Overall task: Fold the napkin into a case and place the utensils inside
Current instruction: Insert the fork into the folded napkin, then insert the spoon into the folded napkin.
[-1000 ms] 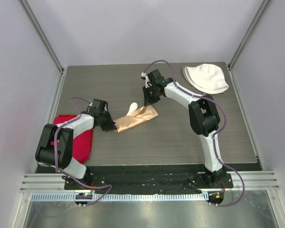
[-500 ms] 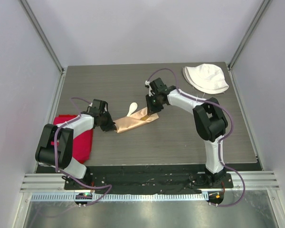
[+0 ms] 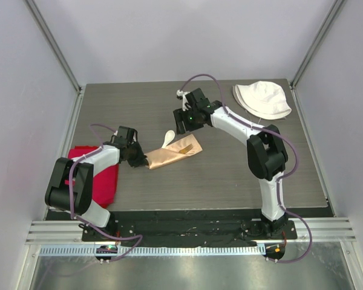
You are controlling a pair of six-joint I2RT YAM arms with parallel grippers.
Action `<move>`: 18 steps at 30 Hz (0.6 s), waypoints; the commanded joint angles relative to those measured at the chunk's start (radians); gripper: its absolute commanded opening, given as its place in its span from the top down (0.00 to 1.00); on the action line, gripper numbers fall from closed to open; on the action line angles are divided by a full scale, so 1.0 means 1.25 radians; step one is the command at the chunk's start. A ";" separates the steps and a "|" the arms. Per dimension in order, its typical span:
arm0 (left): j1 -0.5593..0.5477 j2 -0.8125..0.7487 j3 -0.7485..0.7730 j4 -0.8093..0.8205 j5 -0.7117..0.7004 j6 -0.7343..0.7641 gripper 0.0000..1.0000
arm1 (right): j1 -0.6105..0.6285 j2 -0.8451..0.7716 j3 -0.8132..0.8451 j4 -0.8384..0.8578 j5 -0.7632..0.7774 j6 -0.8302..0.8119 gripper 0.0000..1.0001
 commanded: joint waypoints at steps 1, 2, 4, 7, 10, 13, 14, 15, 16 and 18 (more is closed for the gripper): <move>-0.005 -0.013 -0.004 0.011 0.001 0.005 1.00 | 0.003 0.079 0.104 0.039 -0.022 -0.111 0.33; -0.006 -0.013 -0.002 0.012 0.003 0.005 1.00 | 0.003 0.095 0.131 0.052 -0.044 -0.119 0.33; -0.005 -0.013 -0.001 0.011 0.002 0.005 1.00 | 0.004 0.137 0.152 0.074 -0.065 -0.127 0.33; -0.005 -0.014 -0.001 0.011 0.001 0.007 1.00 | 0.004 0.201 0.215 0.078 -0.126 -0.140 0.36; -0.005 -0.014 -0.002 0.010 -0.002 0.008 1.00 | 0.004 0.239 0.243 0.095 -0.171 -0.132 0.43; -0.006 -0.010 -0.002 0.011 -0.001 0.008 1.00 | 0.003 0.268 0.254 0.099 -0.189 -0.125 0.53; -0.005 -0.011 -0.002 0.012 0.002 0.008 1.00 | 0.003 0.270 0.253 0.100 -0.194 -0.125 0.55; -0.006 -0.010 -0.002 0.012 -0.001 0.008 1.00 | 0.003 0.271 0.248 0.099 -0.198 -0.121 0.57; -0.005 -0.010 -0.004 0.014 -0.001 0.008 1.00 | 0.004 0.276 0.247 0.100 -0.198 -0.119 0.64; -0.006 -0.007 -0.004 0.015 0.001 0.008 1.00 | 0.003 0.277 0.242 0.100 -0.209 -0.120 0.68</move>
